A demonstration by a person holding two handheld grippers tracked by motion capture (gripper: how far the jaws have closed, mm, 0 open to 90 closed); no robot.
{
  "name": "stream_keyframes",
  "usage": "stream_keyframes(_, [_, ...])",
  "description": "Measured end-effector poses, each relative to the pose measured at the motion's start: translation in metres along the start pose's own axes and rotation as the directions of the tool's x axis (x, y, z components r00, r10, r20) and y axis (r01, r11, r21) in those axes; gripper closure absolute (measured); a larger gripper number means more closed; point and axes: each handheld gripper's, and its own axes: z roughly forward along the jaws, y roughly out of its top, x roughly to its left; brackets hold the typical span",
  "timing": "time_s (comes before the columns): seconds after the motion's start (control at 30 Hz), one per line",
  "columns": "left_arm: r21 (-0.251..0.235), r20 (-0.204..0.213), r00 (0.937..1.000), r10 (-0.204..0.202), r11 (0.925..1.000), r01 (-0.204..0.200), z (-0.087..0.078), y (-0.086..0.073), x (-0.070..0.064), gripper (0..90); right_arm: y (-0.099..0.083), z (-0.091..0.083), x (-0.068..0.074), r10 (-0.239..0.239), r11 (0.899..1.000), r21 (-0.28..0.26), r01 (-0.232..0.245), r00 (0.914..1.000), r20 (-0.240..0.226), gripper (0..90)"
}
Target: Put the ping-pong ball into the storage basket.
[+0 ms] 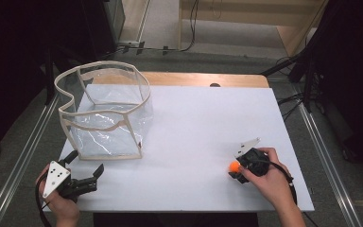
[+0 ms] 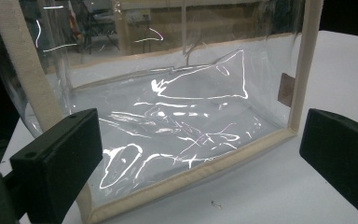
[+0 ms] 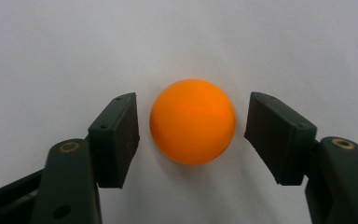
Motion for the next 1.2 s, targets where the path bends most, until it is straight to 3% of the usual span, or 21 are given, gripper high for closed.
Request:
stream_keyframes(0.13, [-0.001, 0.0, 1.0, -0.002, 1.0, 0.002, 0.0, 0.0, 0.0, 0.0, 0.002, 0.001, -0.001, 0.003, 1.0, 0.016, -0.003, 1.0, 0.006, 38.1])
stream_keyframes(0.37, [-0.001, 0.001, 1.0, -0.002, 1.0, 0.002, 0.0, 0.0, 0.0, 0.0, 0.005, 0.005, -0.002, -0.022, 0.998, 0.05, 0.023, 0.9994, -0.026, 47.2])
stream_keyframes(1.2, [-0.002, 0.002, 1.0, -0.001, 1.0, 0.001, 0.0, 0.0, 0.0, 0.0, 0.019, -0.003, -0.006, -0.047, 0.997, 0.053, 0.05, 0.9972, -0.059, 47.6])
